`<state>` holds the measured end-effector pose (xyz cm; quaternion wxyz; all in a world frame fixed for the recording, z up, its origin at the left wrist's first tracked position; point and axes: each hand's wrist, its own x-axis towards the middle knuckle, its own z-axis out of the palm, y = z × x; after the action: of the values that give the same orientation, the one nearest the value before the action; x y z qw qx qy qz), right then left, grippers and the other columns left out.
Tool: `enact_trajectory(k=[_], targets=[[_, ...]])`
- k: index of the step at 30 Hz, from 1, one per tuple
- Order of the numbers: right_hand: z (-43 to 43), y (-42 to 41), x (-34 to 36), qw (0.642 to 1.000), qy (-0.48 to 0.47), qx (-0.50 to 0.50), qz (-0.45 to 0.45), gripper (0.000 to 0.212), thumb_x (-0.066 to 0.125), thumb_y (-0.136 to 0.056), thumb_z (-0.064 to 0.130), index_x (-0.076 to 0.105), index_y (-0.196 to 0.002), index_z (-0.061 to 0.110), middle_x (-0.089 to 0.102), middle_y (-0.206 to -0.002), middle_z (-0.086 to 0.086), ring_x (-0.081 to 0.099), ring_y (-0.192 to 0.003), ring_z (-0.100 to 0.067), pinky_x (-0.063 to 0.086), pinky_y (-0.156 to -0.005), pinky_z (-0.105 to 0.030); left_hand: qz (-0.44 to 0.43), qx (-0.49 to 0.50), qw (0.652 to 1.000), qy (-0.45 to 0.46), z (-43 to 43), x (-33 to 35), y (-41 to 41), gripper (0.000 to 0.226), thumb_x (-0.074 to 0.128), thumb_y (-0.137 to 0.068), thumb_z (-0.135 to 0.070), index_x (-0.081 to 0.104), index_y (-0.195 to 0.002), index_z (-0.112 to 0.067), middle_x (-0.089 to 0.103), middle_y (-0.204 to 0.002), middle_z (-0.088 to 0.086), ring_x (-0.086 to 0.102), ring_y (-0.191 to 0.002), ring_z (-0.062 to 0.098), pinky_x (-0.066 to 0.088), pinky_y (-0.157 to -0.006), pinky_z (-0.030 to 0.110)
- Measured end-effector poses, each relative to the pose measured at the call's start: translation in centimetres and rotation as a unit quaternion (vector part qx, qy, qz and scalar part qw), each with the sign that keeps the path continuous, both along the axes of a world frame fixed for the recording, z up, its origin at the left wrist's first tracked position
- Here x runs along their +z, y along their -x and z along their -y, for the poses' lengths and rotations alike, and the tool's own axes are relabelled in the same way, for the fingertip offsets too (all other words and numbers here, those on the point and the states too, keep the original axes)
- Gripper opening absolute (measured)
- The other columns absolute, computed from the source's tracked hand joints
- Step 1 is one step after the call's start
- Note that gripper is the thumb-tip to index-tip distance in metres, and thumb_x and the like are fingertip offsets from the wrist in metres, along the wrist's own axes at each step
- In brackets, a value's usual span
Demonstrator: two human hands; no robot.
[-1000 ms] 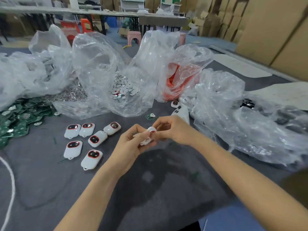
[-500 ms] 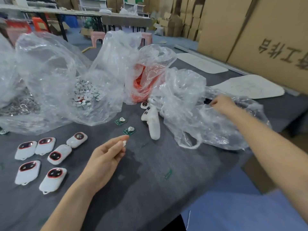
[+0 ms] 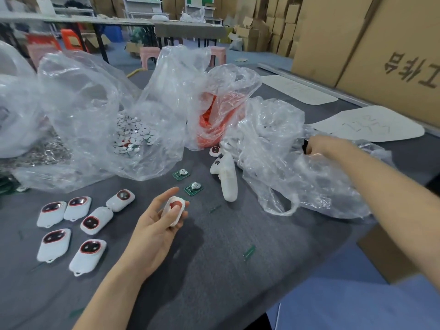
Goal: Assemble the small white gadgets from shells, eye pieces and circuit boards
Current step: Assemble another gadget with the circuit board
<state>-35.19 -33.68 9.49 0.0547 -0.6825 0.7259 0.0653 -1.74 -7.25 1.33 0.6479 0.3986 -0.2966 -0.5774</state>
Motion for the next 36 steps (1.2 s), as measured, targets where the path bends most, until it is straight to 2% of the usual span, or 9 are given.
enact_trajectory(k=[5,10,13,16,20,26,28,31,36], targets=[[0.6,-0.5,-0.5,0.996,-0.004,0.024,-0.084,0.039,0.054,-0.088,0.021,0.059,-0.125,0.012,0.056,-0.131,-0.013,0.054,-0.116,-0.032,0.041,-0.096,-0.037,0.001,-0.01,1.0,0.003,-0.2,0.2,0.0,0.038,0.056,-0.083,-0.007,0.062,-0.119,-0.013,0.069,-0.086,0.003,0.059,-0.071,0.006,0.051,-0.067,0.014],[-2.5,-1.0,3.8,0.997,0.023,0.079,-0.009,0.015,0.053,-0.085,-0.002,0.063,-0.087,0.009,0.061,-0.105,-0.015,0.053,-0.086,-0.027,0.041,-0.07,-0.028,0.008,-0.017,1.0,0.002,-0.3,0.2,0.2,0.034,0.059,-0.08,-0.012,0.064,-0.113,-0.014,0.071,-0.09,0.004,0.062,-0.072,0.009,0.053,-0.066,0.018],[-6.4,-3.2,7.4,0.966,0.205,0.104,0.121,0.006,0.062,-0.088,0.01,0.062,-0.088,0.016,0.067,-0.097,-0.009,0.06,-0.085,-0.028,0.047,-0.07,-0.032,0.108,0.024,0.994,0.011,-0.5,0.2,-0.3,0.024,0.057,-0.09,-0.008,0.064,-0.111,-0.018,0.072,-0.096,0.005,0.068,-0.074,0.014,0.055,-0.061,0.023],[-12.6,-8.2,9.1,0.872,0.339,0.161,0.313,0.012,0.066,-0.085,0.012,0.065,-0.086,0.024,0.068,-0.08,-0.001,0.062,-0.068,-0.018,0.053,-0.066,-0.032,0.174,0.097,0.98,0.022,-0.4,0.0,-1.2,0.02,0.053,-0.094,-0.005,0.063,-0.104,-0.019,0.072,-0.093,0.007,0.069,-0.071,0.016,0.055,-0.059,0.024],[-19.4,-17.2,5.4,0.727,0.021,0.247,0.641,0.019,0.067,-0.083,-0.003,0.068,-0.083,0.016,0.072,-0.069,0.0,0.062,-0.052,-0.009,0.053,-0.053,-0.019,0.172,0.13,0.976,0.03,-0.4,0.4,-1.8,0.02,0.05,-0.095,-0.003,0.062,-0.102,-0.017,0.072,-0.088,0.008,0.064,-0.063,0.015,0.054,-0.061,0.023],[-19.8,-24.9,-2.2,0.645,-0.159,0.16,0.73,0.014,0.063,-0.082,-0.011,0.065,-0.086,0.002,0.07,-0.08,-0.017,0.067,-0.065,-0.016,0.058,-0.071,-0.027,0.232,0.241,0.942,0.032,-0.5,0.9,-2.8,0.037,0.037,-0.096,0.007,0.058,-0.112,-0.018,0.064,-0.097,0.005,0.065,-0.078,0.011,0.053,-0.062,0.022],[-19.4,-25.7,-3.5,0.663,-0.101,0.186,0.718,0.017,0.065,-0.081,-0.01,0.066,-0.084,0.007,0.072,-0.085,-0.011,0.068,-0.073,-0.013,0.057,-0.075,-0.028,0.227,0.263,0.937,0.029,-0.5,1.0,-3.0,0.034,0.036,-0.095,0.008,0.057,-0.111,-0.014,0.062,-0.1,0.007,0.065,-0.078,0.011,0.053,-0.062,0.022],[-19.2,-26.0,-4.7,0.728,0.2,0.334,0.564,0.015,0.068,-0.08,-0.007,0.07,-0.084,0.008,0.062,-0.089,-0.001,0.06,-0.078,-0.005,0.052,-0.071,-0.019,0.193,0.268,0.943,0.039,0.0,1.2,-2.8,0.028,0.04,-0.093,0.009,0.057,-0.106,-0.009,0.064,-0.096,0.003,0.066,-0.076,0.014,0.052,-0.066,0.023],[-19.5,-25.3,-5.1,0.669,0.372,0.401,0.502,0.009,0.062,-0.085,0.0,0.071,-0.085,0.001,0.059,-0.085,-0.008,0.054,-0.079,-0.007,0.045,-0.074,-0.013,0.201,0.269,0.94,0.066,0.4,1.0,-2.3,0.025,0.048,-0.093,0.007,0.05,-0.108,-0.013,0.069,-0.09,-0.006,0.066,-0.081,0.013,0.051,-0.071,0.024]])
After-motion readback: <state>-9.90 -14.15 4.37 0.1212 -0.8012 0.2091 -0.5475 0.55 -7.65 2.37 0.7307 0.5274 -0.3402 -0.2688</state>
